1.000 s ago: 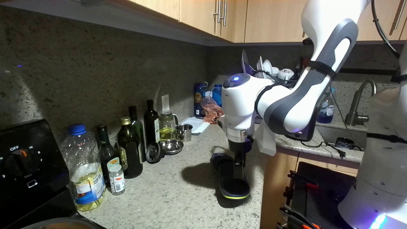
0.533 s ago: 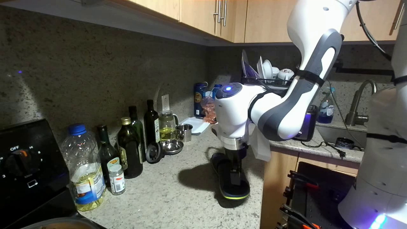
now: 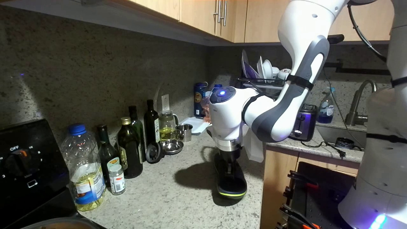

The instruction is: Separate the slippers on the counter

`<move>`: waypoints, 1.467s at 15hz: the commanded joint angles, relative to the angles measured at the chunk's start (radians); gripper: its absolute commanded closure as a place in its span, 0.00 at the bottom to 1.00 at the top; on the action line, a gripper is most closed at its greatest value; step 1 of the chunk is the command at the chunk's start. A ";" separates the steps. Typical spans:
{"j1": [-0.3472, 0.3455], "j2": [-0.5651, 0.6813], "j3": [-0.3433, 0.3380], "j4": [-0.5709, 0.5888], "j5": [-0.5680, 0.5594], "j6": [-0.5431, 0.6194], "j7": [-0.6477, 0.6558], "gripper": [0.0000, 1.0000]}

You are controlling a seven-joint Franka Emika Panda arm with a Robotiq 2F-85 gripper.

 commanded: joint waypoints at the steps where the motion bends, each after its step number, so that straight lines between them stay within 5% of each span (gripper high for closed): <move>1: 0.029 0.001 -0.020 0.021 -0.033 -0.002 0.064 0.69; 5: 0.029 -0.051 -0.004 0.011 0.042 0.000 0.048 0.99; 13: -0.026 -0.186 0.000 0.012 0.605 -0.001 -0.273 1.00; 22: -0.038 -0.309 -0.050 0.003 1.053 0.002 -0.553 1.00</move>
